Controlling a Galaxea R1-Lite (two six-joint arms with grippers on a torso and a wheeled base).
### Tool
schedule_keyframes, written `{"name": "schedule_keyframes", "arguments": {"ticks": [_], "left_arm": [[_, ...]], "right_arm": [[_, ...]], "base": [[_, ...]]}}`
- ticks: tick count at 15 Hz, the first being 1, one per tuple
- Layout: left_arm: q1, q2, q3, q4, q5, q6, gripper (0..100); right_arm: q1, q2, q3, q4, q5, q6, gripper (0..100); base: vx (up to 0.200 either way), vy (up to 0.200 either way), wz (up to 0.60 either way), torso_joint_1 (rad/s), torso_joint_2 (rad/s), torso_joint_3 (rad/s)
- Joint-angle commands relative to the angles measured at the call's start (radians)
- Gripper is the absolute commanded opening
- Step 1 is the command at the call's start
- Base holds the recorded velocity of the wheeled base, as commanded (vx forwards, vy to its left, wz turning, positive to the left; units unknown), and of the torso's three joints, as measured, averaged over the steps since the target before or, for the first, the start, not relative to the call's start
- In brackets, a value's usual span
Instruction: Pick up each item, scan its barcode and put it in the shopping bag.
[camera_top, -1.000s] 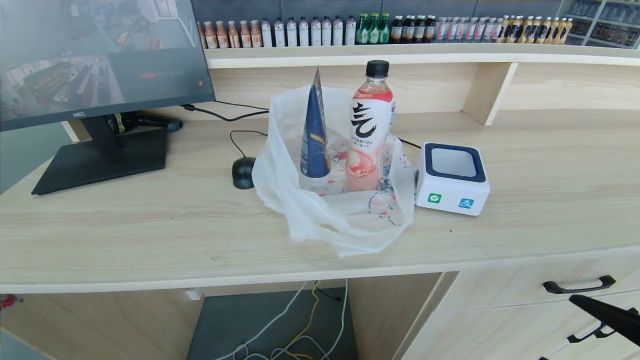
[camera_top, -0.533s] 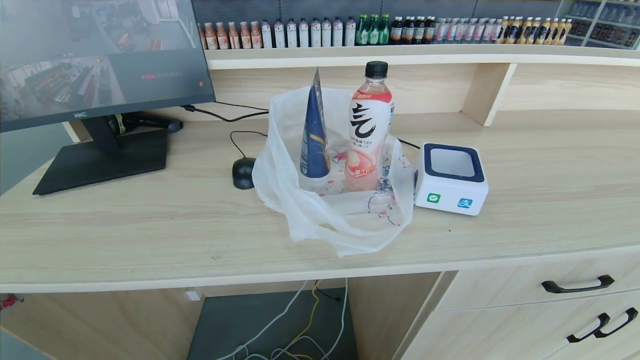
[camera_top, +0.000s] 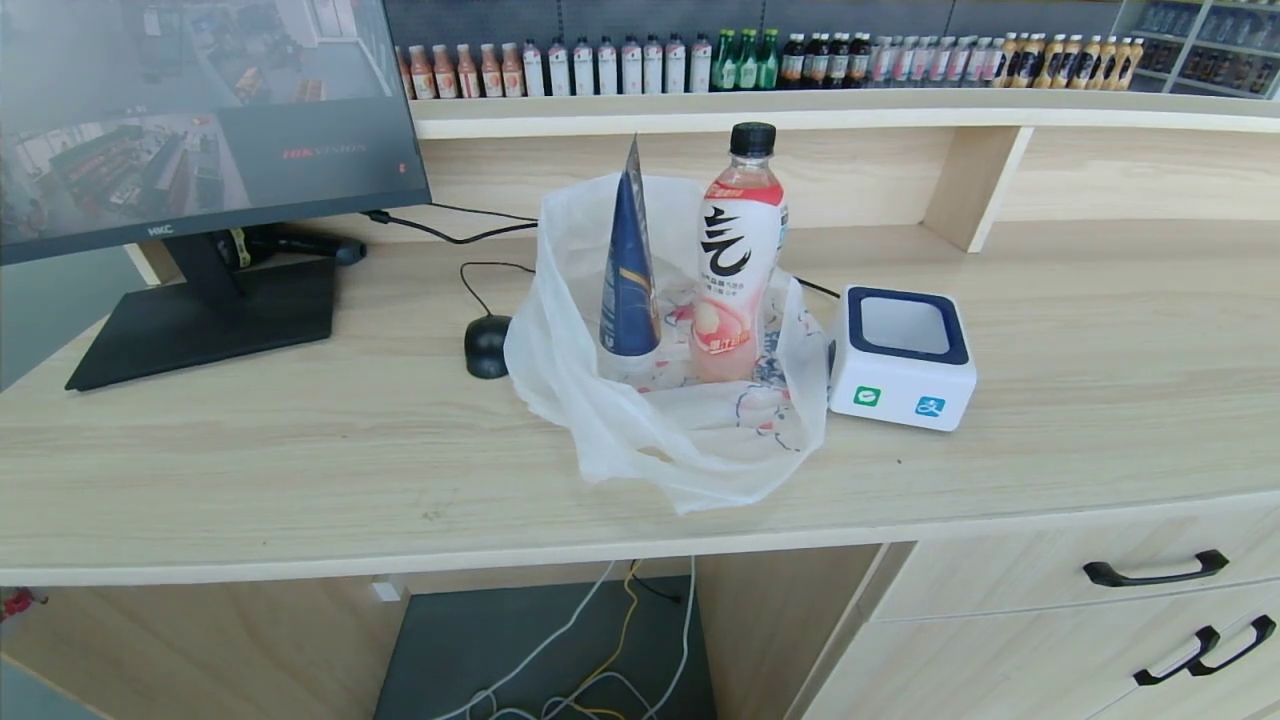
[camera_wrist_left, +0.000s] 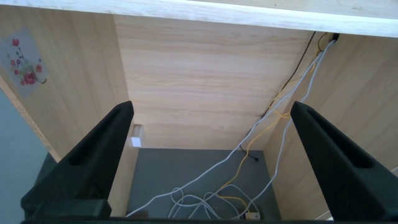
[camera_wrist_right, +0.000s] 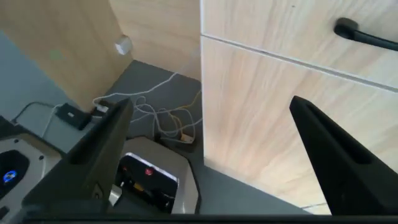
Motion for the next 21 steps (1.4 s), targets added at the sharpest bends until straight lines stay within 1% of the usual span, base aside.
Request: {"name": "schedule_keyframes", "arguments": {"ticks": [1,2,3,4,5,6,7,8,9,10,12,13,14,16,19,21], "left_arm": [[0.000,0.000,0.000,0.000,0.000,0.000,100],[0.000,0.000,0.000,0.000,0.000,0.000,100],[0.000,0.001,0.000,0.000,0.000,0.000,100],[0.000,0.000,0.000,0.000,0.000,0.000,100],[0.000,0.000,0.000,0.000,0.000,0.000,100],[0.000,0.001,0.000,0.000,0.000,0.000,100],[0.000,0.001,0.000,0.000,0.000,0.000,100],[0.000,0.001,0.000,0.000,0.000,0.000,100],[0.000,0.000,0.000,0.000,0.000,0.000,100],[0.000,0.001,0.000,0.000,0.000,0.000,100],[0.000,0.001,0.000,0.000,0.000,0.000,100],[0.000,0.000,0.000,0.000,0.000,0.000,100],[0.000,0.000,0.000,0.000,0.000,-0.002,100],[0.000,0.000,0.000,0.000,0.000,-0.002,100],[0.000,0.000,0.000,0.000,0.000,-0.002,100],[0.000,0.000,0.000,0.000,0.000,0.001,100]], "right_arm": [[-0.201,0.041,0.000,0.000,-0.004,-0.006,100],[-0.298,-0.043,0.000,0.000,-0.006,-0.001,100],[-0.330,-0.062,0.000,0.000,-0.006,0.002,100],[-0.394,-0.106,0.000,0.000,-0.003,0.007,100],[-0.394,-0.106,0.000,0.000,-0.003,0.007,100],[-0.383,-0.163,0.000,0.000,0.011,0.008,100],[-0.374,-0.185,0.000,0.002,0.029,0.008,100],[-0.371,-0.215,0.003,0.000,0.072,0.007,100],[-0.373,-0.217,0.005,0.000,0.086,0.005,100],[-0.373,-0.217,0.019,-0.031,0.083,-0.001,100],[-0.373,-0.217,0.057,-0.156,0.082,-0.033,100],[-0.373,-0.217,0.057,-0.172,0.082,-0.055,100],[-0.373,-0.217,0.057,-0.163,0.082,-0.063,100],[-0.373,-0.217,0.057,-0.071,0.062,-0.053,100],[-0.373,-0.217,0.057,-0.071,0.046,-0.023,100],[-0.373,-0.217,0.057,-0.071,0.043,-0.013,100]], "base": [[0.000,0.000,0.00,0.000,0.00,0.000],[0.000,0.000,0.00,0.000,0.00,0.000],[0.000,0.000,0.00,0.000,0.00,0.000],[0.000,0.000,0.00,0.000,0.00,0.000],[0.000,0.000,0.00,0.000,0.00,0.000],[0.000,0.000,0.00,0.000,0.00,0.000],[0.000,0.000,0.00,0.000,0.00,0.000],[0.000,0.000,0.00,0.000,0.00,0.000],[0.000,0.000,0.00,0.000,0.00,0.000],[0.000,0.000,0.00,0.000,0.00,0.000],[0.000,0.000,0.00,0.000,0.00,0.000],[0.000,0.000,0.00,0.000,0.00,0.000],[0.000,0.000,0.00,0.000,0.00,0.000],[0.000,0.000,0.00,0.000,0.00,0.000],[0.000,0.000,0.00,0.000,0.00,0.000],[-0.200,0.000,0.00,0.000,0.00,0.000]]}}
